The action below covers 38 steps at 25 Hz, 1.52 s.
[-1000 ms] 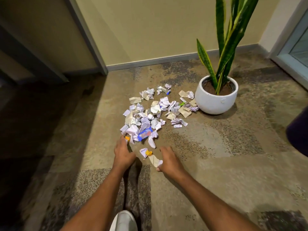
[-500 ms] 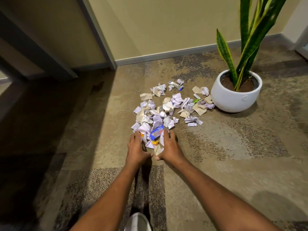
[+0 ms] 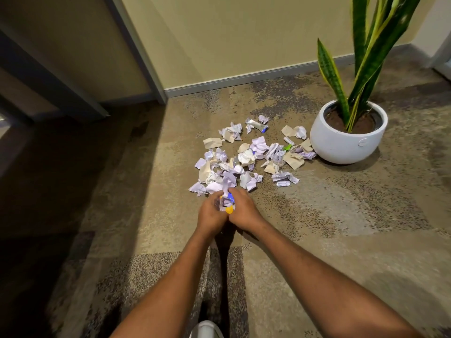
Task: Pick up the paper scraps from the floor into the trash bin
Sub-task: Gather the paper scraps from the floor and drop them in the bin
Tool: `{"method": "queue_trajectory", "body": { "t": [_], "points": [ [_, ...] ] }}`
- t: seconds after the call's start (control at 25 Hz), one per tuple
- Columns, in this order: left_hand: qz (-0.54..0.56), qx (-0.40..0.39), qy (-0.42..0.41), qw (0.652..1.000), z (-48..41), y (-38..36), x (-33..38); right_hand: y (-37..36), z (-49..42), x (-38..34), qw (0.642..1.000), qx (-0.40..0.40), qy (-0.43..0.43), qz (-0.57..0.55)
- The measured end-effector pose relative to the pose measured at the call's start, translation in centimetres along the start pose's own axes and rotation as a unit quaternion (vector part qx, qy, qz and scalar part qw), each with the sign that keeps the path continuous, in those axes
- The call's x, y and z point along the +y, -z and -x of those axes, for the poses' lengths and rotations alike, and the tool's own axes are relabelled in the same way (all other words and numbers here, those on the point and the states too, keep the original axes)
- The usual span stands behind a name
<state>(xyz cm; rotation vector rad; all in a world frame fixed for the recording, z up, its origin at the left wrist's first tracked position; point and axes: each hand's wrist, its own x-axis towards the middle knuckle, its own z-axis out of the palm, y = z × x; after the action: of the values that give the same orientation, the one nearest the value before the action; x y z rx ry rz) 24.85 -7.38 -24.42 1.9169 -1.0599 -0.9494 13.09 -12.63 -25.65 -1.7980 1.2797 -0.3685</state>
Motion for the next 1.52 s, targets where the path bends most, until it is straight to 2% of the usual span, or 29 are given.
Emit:
{"method": "queue_trajectory", "body": {
  "t": [0.12, 0.28, 0.6, 0.92, 1.28, 1.4, 1.52],
  "points": [
    [0.064, 0.007, 0.069, 0.996, -0.2, -1.0, 0.9, 1.0, 0.3, -0.1, 0.997, -0.004, -0.039, -0.071],
    [0.1, -0.016, 0.088, 0.991, 0.1, -2.9, 3.0, 3.8, 1.2, 0.7, 0.987, 0.014, -0.084, -0.136],
    [0.115, -0.078, 0.014, 0.99, 0.9, -8.9, 11.6, 13.4, 3.6, 3.0, 0.97, 0.114, -0.106, -0.189],
    [0.146, -0.151, -0.094, 0.973, 3.6, -17.8, 23.2, 27.3, 9.3, 5.2, 0.945, 0.255, -0.037, -0.202],
    [0.236, -0.265, -0.137, 0.925, 8.2, -27.6, 37.8, 41.7, 16.4, 6.7, 0.881, 0.43, -0.021, -0.196],
    [0.262, -0.324, -0.12, 0.901, 10.4, -29.8, 42.2, 45.7, 17.8, 8.1, 0.836, 0.495, -0.032, -0.236],
    [0.235, -0.386, -0.099, 0.887, 12.1, -32.3, 45.6, 48.3, 19.8, 8.8, 0.787, 0.548, -0.046, -0.28]
  ]
}}
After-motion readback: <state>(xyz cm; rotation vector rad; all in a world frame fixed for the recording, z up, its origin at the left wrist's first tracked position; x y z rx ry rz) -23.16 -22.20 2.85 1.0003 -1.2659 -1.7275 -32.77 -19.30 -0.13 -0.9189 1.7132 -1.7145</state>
